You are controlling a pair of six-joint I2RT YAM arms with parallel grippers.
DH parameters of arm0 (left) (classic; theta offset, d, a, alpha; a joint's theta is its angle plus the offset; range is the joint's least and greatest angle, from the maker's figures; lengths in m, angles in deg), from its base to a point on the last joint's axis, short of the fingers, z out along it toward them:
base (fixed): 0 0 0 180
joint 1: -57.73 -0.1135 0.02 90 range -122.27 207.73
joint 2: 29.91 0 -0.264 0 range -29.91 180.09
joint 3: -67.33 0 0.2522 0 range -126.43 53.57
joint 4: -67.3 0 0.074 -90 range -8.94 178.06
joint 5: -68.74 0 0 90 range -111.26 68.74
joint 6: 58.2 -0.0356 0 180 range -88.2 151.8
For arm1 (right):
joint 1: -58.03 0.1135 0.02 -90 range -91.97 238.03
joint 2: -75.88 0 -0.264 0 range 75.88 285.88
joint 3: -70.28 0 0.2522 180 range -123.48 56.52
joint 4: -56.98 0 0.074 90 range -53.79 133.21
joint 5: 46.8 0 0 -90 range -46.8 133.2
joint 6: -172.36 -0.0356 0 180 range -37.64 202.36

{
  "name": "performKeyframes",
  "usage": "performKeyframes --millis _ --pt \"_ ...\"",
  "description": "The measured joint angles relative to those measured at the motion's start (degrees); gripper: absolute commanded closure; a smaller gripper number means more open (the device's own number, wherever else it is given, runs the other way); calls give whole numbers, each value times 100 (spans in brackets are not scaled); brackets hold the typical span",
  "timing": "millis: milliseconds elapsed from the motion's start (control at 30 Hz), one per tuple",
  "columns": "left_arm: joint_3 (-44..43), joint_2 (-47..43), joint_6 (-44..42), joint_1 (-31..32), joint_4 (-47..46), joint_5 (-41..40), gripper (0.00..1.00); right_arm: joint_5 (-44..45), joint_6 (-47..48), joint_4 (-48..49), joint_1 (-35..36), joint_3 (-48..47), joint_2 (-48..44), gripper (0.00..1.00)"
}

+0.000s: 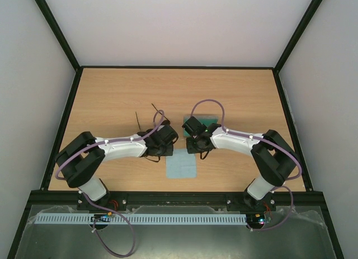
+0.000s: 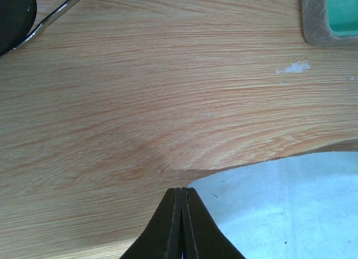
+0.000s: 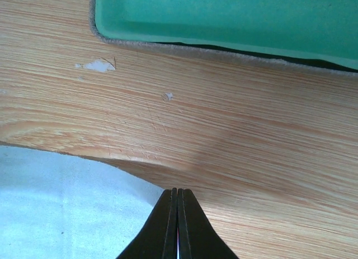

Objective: Organize the sunglasses
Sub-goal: Fold the glasses cleaning cloth at the center of the board.

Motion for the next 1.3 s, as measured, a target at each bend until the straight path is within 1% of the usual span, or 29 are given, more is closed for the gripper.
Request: performKeyframes --millis 500,1000,1300 --pt "-7 -116 -70 -175 -2 4 98 94 -2 -48 0 -240 0 99" --pt "-195 -208 -221 -256 -4 4 98 221 0 -195 0 -341 -2 99" --pt "-195 -455 -243 -282 9 4 98 205 0 -240 0 -361 -205 99"
